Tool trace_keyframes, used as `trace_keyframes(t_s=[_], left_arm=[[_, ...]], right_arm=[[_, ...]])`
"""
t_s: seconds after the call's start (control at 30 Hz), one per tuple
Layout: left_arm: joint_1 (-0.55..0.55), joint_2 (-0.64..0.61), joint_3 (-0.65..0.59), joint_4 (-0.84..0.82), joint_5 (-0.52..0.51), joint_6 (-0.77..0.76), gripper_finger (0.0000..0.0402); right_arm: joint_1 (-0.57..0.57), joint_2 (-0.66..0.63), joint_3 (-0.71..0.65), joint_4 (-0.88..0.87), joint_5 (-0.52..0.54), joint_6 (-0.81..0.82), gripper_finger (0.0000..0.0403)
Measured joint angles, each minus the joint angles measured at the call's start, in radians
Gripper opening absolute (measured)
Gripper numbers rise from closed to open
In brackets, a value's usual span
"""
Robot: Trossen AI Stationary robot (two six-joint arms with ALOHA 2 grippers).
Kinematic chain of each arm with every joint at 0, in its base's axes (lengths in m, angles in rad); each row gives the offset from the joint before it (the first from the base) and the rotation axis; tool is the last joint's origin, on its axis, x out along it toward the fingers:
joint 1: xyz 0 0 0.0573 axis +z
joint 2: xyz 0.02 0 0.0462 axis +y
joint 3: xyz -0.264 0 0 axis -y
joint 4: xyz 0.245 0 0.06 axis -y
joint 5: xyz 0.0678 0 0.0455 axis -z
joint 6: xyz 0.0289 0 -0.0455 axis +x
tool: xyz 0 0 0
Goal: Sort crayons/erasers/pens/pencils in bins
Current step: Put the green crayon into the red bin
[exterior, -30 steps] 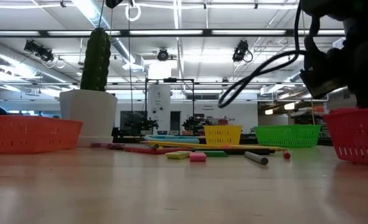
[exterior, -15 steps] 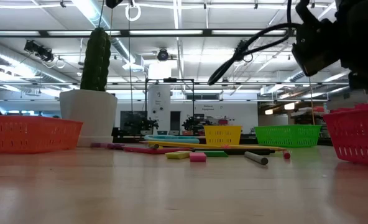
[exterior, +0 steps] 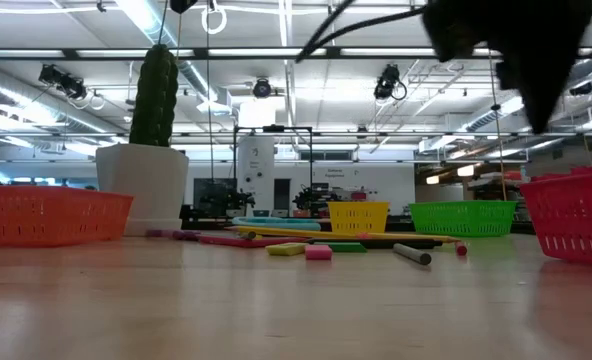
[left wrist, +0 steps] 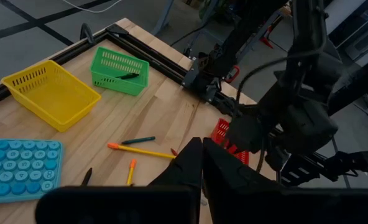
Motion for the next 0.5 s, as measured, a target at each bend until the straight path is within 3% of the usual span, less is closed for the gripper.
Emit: trace_keyframes(t_s=[0.3,0.5], left_arm=[[0.0,0.0,0.0,0.0,0.0,0.0,0.0019],[0.0,0.0,0.0,0.0,0.0,0.0,0.0014]], right_arm=[[-0.256,-0.001,0.004,0.027,-0.027,0.151,0.008],[-0.417,-0.001,0.001,0.103,-0.004,-0.011,0.008]])
